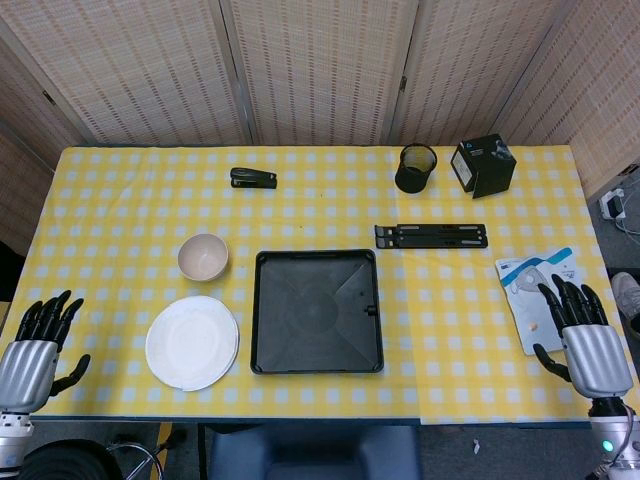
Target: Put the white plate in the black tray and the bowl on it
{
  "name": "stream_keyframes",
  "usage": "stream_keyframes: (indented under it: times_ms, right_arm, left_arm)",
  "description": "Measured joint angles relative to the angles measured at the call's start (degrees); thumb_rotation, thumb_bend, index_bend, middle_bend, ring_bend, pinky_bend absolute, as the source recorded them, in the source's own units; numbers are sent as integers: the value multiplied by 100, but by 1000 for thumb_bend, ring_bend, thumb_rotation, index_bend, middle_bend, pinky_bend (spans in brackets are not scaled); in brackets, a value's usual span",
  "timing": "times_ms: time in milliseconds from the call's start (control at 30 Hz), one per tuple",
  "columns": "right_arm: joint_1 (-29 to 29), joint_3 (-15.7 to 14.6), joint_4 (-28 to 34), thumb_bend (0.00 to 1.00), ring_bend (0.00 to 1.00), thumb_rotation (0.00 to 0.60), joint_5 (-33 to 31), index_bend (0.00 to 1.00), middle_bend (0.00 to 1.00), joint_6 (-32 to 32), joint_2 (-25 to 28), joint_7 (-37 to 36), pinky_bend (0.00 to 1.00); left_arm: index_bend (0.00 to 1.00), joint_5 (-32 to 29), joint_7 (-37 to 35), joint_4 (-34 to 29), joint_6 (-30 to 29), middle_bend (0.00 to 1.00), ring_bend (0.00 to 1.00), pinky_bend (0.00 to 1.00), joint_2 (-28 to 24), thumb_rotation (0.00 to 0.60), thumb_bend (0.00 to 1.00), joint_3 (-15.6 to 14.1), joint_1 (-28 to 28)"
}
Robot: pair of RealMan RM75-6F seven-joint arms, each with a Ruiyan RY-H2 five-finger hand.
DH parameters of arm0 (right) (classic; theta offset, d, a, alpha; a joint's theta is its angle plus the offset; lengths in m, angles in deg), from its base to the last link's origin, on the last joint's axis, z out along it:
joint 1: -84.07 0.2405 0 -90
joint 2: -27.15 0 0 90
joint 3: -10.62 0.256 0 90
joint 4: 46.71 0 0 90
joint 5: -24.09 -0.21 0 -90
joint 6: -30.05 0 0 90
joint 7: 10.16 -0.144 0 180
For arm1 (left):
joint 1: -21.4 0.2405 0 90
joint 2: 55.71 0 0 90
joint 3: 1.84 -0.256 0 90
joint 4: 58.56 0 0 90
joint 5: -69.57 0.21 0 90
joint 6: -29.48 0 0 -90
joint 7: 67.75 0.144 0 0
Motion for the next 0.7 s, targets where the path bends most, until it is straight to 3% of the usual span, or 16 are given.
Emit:
stream_keyframes:
  times_ms: [367,467,533,633,700]
  right_arm:
    - [-141,-132,47,312,0,600,304,0,0,-267,172,-240,0]
    - [-148,-217,81,313,0,600,428,0,0,-230,202,-270,0]
    - [-146,-236,105,313,0,600,500,0,0,-238,205,-271,0]
    - [-140,-258,100,312,0,600,595,0,0,-260,151,-199,0]
    - [-122,-262,56,312,0,600,628,0,0,-249,84,-162,0]
  left_arm:
    - [40,275,98,-62,86,9,0,59,71,600,386,-141,-62]
    - [74,514,85,-53,71,103,45,146,127,600,364,-256,-66]
    - [140,711,97,-24,33,281,206,321,201,600,345,-349,-58]
    - [324,997,177,76,-78,688,593,694,331,600,332,-463,-32]
    - [375,1169,216,123,-93,841,727,805,396,600,324,-591,-22]
